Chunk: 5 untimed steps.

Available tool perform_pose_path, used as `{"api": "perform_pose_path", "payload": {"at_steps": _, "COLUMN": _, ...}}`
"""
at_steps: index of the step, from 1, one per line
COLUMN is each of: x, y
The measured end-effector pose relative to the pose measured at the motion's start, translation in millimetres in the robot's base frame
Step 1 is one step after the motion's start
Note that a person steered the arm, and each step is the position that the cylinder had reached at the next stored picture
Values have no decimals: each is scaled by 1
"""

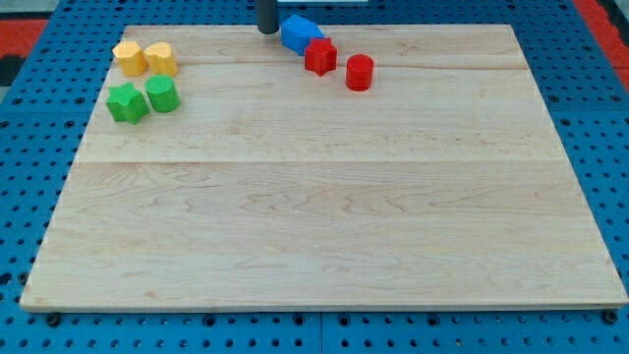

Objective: Adjust the blue blocks red blocks to form a group

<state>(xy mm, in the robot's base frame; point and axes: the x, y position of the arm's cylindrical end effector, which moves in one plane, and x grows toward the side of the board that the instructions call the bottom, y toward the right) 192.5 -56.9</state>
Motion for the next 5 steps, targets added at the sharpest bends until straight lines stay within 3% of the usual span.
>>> {"api": "perform_pose_path", "payload": {"at_steps": 1, "x": 18, "y": 38}}
{"api": "perform_pose_path", "payload": {"at_steps": 2, "x": 40, "y": 20}}
{"api": "perform_pose_path", "payload": {"at_steps": 3, "x": 95, "y": -2}}
{"api": "perform_pose_path", "payload": {"at_steps": 4, "x": 131, "y": 110}}
{"api": "perform_pose_path", "payload": {"at_steps": 5, "x": 114, "y": 145}}
